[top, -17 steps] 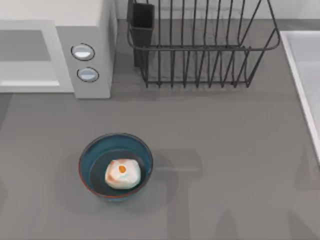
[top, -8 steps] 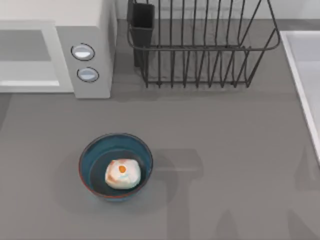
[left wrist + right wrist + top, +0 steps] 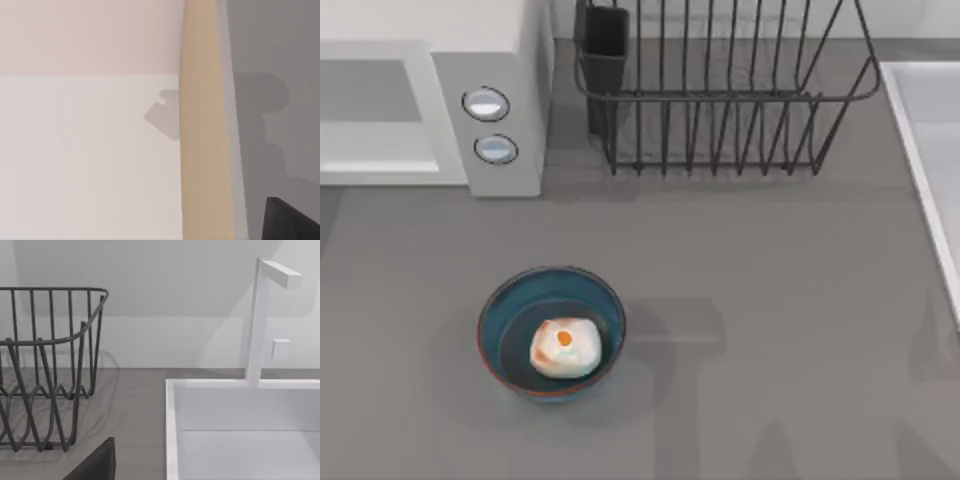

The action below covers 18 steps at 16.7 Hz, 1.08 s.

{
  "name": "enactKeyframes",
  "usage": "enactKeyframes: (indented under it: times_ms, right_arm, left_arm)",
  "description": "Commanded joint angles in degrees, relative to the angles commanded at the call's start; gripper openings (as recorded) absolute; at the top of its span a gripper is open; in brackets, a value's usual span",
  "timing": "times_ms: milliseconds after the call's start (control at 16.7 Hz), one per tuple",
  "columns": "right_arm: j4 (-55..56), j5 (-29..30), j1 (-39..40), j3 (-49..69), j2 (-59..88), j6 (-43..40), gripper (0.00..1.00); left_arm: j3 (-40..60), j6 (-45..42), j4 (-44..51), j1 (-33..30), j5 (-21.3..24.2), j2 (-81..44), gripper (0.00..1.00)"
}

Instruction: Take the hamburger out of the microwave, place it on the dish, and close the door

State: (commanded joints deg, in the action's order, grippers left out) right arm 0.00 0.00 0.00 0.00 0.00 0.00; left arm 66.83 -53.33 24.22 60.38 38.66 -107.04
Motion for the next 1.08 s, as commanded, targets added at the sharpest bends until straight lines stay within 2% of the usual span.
enactKeyframes:
  times_ms: [480, 900, 1080]
  right_arm:
    - [0.0, 0.0, 0.0, 0.0, 0.0, 0.0, 1.0]
    - [0.0, 0.0, 0.0, 0.0, 0.0, 0.0, 1.0]
    - [0.0, 0.0, 0.0, 0.0, 0.0, 0.0, 1.0]
  left_arm:
    - [-2.76, 0.57, -2.54, -0.73, -0.21, 0.28, 0.0]
    - [-20.23, 8.75, -10.57, -8.13, -3.88, 13.78, 0.0]
    - [-23.86, 10.84, -12.69, -9.98, -4.77, 17.11, 0.0]
